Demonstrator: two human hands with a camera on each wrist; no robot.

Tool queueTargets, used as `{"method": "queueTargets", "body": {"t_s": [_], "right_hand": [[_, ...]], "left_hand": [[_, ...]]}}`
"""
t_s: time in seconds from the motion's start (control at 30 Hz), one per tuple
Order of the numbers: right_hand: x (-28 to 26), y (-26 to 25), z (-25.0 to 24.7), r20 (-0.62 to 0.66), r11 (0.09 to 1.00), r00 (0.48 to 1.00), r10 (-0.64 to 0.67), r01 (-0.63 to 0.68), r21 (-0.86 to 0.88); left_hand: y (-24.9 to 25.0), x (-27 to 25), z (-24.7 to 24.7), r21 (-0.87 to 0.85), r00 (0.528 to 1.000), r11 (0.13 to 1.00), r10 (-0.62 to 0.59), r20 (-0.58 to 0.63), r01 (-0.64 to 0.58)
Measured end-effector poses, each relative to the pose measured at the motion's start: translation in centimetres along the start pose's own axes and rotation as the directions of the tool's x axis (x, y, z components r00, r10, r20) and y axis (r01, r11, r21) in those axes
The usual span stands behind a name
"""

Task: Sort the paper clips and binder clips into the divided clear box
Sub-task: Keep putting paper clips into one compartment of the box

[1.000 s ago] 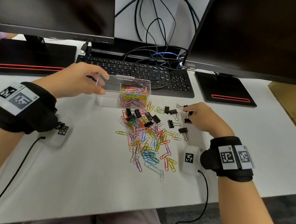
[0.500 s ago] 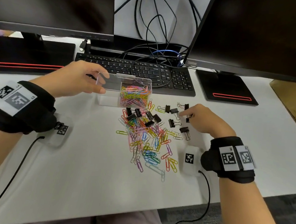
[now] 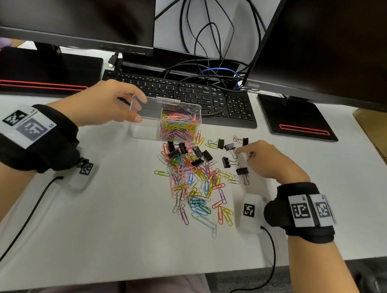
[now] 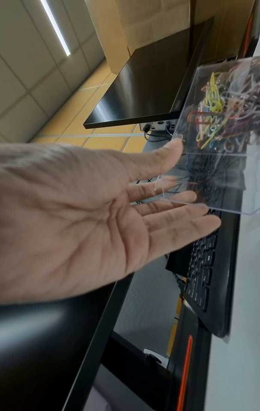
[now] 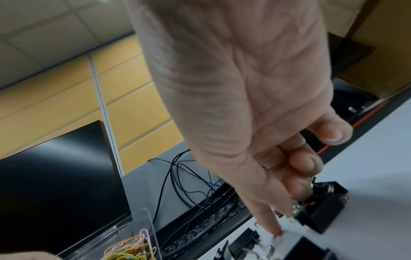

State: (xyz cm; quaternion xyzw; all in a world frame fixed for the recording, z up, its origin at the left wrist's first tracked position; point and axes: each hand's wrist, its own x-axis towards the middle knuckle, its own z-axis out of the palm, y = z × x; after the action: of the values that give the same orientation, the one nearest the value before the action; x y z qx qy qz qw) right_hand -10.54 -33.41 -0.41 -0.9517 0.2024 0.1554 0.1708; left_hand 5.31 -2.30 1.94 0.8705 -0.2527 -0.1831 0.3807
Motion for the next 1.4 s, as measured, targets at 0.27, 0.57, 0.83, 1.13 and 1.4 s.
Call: {"method": "queueTargets", "body": {"t_s": [0.27,0.57,0.83,1.13,1.4], "right_hand": [[-0.5,-0.8,-0.3,-0.071,0.998,0.997,0.042,-0.040,0.040],[-1.4,-2.0,-0.3,-0.042,0.998,0.999,-0.028,0.030,0.063],[-2.3,-3.2,-0.3,0.098,0.996,0.991,-0.091,0.088,0.034],[-2.7,-4.8,0.8,0.210,0.988,0.978,0.000,0.033,-0.153],[-2.9,-6.0,1.2,0.120,0.973,0.966,-0.229,0.232,-0.009]], "left_hand": [[0.3,-0.2,0.0,-0.002,1.000,1.000,-0.004,0.001,0.004],[0.4,-0.3,0.1,0.006,1.000,1.000,-0.003,-0.009,0.003],[0.5,-0.3,0.1,0.021,1.000,1.000,-0.005,-0.003,0.005],[0.3,-0.2,0.2,0.008,1.000,1.000,-0.004,-0.003,0.004],[0.2,-0.1,0.1,0.016,1.000,1.000,-0.001,-0.001,0.001]]}}
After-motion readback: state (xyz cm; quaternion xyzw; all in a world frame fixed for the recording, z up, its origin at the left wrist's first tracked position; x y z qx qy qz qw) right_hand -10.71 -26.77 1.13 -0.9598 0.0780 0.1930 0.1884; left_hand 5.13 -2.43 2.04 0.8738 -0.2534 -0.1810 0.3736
